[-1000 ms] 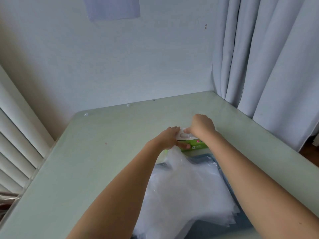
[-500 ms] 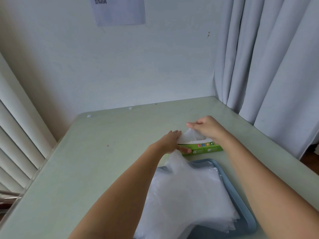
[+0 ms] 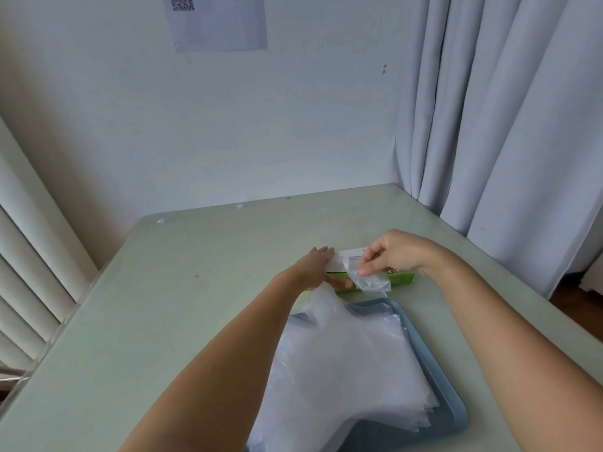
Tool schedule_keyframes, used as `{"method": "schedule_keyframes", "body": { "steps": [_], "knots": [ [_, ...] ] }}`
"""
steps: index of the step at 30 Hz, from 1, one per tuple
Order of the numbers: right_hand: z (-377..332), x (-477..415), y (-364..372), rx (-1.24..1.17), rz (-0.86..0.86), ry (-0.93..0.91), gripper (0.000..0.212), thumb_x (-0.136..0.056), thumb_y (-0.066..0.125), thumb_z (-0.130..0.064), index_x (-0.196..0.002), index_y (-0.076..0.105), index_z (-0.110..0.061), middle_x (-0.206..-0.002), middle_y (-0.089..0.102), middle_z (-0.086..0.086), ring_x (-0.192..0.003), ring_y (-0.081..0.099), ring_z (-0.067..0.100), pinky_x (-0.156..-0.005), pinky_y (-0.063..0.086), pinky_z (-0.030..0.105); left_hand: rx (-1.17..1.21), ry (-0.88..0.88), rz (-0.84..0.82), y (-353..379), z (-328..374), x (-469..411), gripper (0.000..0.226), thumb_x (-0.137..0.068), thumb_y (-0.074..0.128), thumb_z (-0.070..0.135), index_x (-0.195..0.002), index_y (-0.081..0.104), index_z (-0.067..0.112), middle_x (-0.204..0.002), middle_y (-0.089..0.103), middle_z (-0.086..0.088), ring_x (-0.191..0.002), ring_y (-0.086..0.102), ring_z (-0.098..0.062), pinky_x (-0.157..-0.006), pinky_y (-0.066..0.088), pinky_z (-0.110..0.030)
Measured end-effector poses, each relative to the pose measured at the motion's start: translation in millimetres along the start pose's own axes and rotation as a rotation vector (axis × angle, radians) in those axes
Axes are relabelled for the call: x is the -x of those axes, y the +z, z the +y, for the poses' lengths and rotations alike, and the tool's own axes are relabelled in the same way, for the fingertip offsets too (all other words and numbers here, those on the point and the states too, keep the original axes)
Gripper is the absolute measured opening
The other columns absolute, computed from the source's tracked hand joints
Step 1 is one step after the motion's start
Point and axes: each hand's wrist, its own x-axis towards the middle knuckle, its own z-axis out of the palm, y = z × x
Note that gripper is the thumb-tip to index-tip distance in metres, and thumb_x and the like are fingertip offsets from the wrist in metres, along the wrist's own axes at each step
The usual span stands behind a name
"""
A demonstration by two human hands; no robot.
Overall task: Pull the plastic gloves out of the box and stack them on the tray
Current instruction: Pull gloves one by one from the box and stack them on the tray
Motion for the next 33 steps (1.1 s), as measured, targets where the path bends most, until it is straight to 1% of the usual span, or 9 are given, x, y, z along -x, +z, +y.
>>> {"method": "schedule_keyframes", "body": {
  "steps": [3, 8, 10, 12, 15, 18, 27, 30, 33],
  "knots": [
    [7.5, 3.2, 0.9, -0.182, 0.188, -0.052, 0.012, -0.073, 0.081, -0.013, -0.073, 0.069, -0.015, -0.068, 0.064, -0.003, -0.065, 0.054, 0.008, -0.054, 0.04, 0.013, 0.032, 0.006, -0.008, 0.0, -0.8, 0.9, 0.095, -0.085, 0.066, 0.044, -0.153, 0.01, 0.01, -0.16, 0.011, -0.006, -0.147, 0.009, -0.022, -0.116, 0.012, -0.035],
    [20.0, 9.1, -14.5, -0.147, 0.543, -0.129, 0.016, -0.07, 0.083, -0.009, -0.066, 0.069, -0.017, -0.065, 0.068, -0.002, -0.057, 0.061, 0.007, -0.065, 0.051, 0.021, 0.058, 0.021, 0.001, -0.8, -0.7, 1.8, 0.09, -0.085, 0.067, 0.041, -0.152, 0.015, 0.01, -0.158, 0.017, -0.006, -0.145, 0.014, -0.021, -0.114, 0.015, -0.033],
    [24.4, 11.7, -21.7, -0.159, 0.642, -0.156, 0.011, -0.076, 0.077, -0.002, -0.077, 0.071, -0.011, -0.071, 0.069, 0.005, -0.052, 0.06, 0.002, -0.061, 0.053, 0.019, 0.061, 0.025, 0.001, -0.7, -0.6, 1.5, 0.089, -0.085, 0.067, 0.041, -0.151, 0.017, 0.009, -0.157, 0.02, -0.007, -0.144, 0.017, -0.021, -0.113, 0.017, -0.033],
    [27.5, 12.1, -27.2, -0.312, 0.718, -0.17, 0.023, -0.084, 0.067, 0.002, -0.105, 0.067, -0.006, -0.098, 0.068, 0.014, -0.066, 0.063, 0.007, -0.066, 0.055, 0.021, 0.066, 0.028, 0.0, -0.3, -1.2, 1.1, 0.088, -0.085, 0.067, 0.041, -0.15, 0.018, 0.009, -0.156, 0.022, -0.007, -0.144, 0.017, -0.021, -0.113, 0.018, -0.033],
    [34.1, 13.7, -30.8, -0.555, 0.668, -0.031, 0.045, -0.092, 0.062, -0.022, -0.131, 0.05, -0.003, -0.122, 0.057, 0.014, -0.084, 0.065, 0.023, -0.077, 0.054, 0.033, 0.079, 0.033, 0.006, 0.7, -1.7, 0.6, 0.086, -0.085, 0.068, 0.04, -0.15, 0.021, 0.008, -0.156, 0.023, -0.007, -0.144, 0.015, -0.021, -0.112, 0.018, -0.032],
    [41.4, 20.9, -24.3, -0.443, 0.477, 0.115, 0.063, -0.081, 0.071, -0.045, -0.118, 0.06, 0.005, -0.108, 0.068, 0.018, -0.084, 0.07, 0.022, -0.081, 0.057, 0.034, 0.086, 0.035, 0.007, 0.8, -2.4, 0.2, 0.085, -0.085, 0.068, 0.039, -0.149, 0.022, 0.007, -0.155, 0.025, -0.008, -0.144, 0.015, -0.021, -0.111, 0.018, -0.032],
    [46.7, 34.2, -8.8, -0.26, 0.445, 0.173, 0.04, -0.066, 0.085, -0.039, -0.064, 0.063, -0.005, -0.057, 0.061, 0.004, -0.062, 0.056, 0.017, -0.068, 0.046, 0.027, 0.068, 0.024, 0.002, 0.9, -1.6, -0.9, 0.089, -0.085, 0.068, 0.04, -0.151, 0.017, 0.008, -0.157, 0.02, -0.006, -0.146, 0.012, -0.021, -0.114, 0.014, -0.032],
    [42.0, 40.2, -7.2, -0.325, 0.427, 0.072, 0.034, -0.069, 0.084, -0.024, -0.069, 0.067, 0.005, -0.053, 0.063, 0.002, -0.056, 0.054, 0.011, -0.069, 0.044, 0.024, 0.067, 0.022, -0.001, 1.2, -1.6, -0.6, 0.091, -0.085, 0.067, 0.04, -0.152, 0.014, 0.009, -0.159, 0.016, -0.005, -0.147, 0.009, -0.021, -0.114, 0.012, -0.032],
    [33.2, 45.4, -9.3, -0.394, 0.395, 0.003, 0.015, -0.072, 0.082, -0.013, -0.072, 0.07, -0.004, -0.054, 0.064, 0.002, -0.047, 0.054, 0.006, -0.067, 0.047, 0.02, 0.066, 0.02, 0.001, 1.2, -1.1, 0.1, 0.09, -0.085, 0.067, 0.04, -0.152, 0.015, 0.009, -0.158, 0.017, -0.006, -0.146, 0.011, -0.021, -0.114, 0.013, -0.031]
  ]
}}
